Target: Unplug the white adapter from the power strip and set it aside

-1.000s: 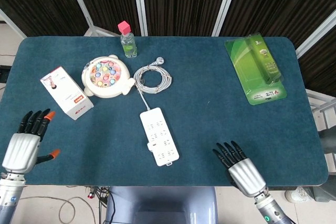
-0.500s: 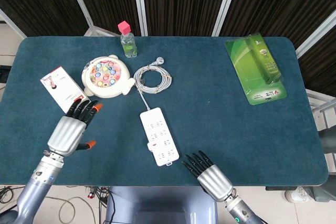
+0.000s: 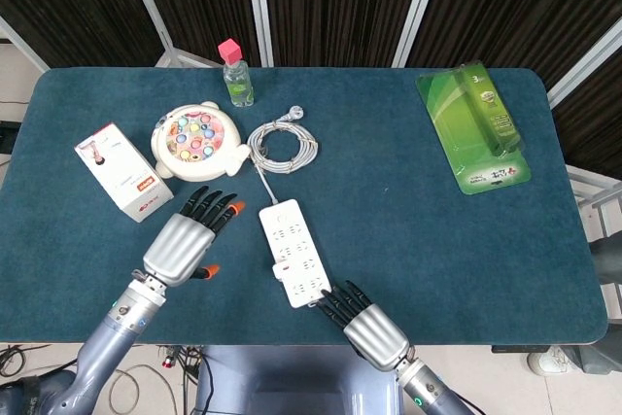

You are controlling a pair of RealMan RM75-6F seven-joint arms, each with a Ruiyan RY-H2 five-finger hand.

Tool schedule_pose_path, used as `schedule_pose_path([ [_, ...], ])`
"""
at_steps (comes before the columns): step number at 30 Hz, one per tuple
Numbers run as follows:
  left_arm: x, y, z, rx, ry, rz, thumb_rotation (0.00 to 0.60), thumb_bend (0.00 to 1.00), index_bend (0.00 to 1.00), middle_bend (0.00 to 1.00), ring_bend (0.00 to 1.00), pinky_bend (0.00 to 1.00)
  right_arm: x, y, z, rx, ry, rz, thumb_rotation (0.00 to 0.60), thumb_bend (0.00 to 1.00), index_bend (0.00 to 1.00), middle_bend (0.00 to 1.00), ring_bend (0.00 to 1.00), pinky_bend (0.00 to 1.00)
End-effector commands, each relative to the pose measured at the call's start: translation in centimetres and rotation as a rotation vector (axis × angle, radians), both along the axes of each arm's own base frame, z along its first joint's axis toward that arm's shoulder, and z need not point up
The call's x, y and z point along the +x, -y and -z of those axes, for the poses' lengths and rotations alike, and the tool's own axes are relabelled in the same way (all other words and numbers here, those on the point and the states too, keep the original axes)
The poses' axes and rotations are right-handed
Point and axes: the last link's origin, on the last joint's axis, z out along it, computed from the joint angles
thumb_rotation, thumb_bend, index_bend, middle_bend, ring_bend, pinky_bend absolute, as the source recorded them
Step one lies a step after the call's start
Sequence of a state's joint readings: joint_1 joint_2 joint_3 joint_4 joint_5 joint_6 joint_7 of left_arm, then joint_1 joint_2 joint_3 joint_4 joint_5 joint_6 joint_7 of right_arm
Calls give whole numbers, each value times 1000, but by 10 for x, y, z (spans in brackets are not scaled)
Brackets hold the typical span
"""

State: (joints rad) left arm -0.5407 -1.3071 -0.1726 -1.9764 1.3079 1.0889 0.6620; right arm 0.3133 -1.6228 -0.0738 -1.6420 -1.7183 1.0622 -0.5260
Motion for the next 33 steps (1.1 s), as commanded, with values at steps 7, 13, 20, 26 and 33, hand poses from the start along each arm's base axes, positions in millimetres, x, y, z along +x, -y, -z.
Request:
schedule_pose_path([
  [7,21,-5,18,-37,-4,29,600,32,118,72,31,0,10,-3,16,44,4,-8,600,873,0,0,0,23],
  [13,24,-4,26,-66,-17,28,600,32,120,75,32,0,11,-3,26,55,-4,-1,600,872,0,0,0,23],
  [20,25,-4,31,-82,-23,25,600,33,121,78,33,0,16,0,30,45,10,-8,600,872,0,0,0,23],
  [26,26,-6,33,-86,-16,23,600,32,122,81,33,0,21,2,32,42,18,-18,600,872,0,0,0,23],
  [33,28,-6,41,-108,-24,28,600,33,126,87,32,0,19,2,38,58,-3,-7,600,872,0,0,0,23],
])
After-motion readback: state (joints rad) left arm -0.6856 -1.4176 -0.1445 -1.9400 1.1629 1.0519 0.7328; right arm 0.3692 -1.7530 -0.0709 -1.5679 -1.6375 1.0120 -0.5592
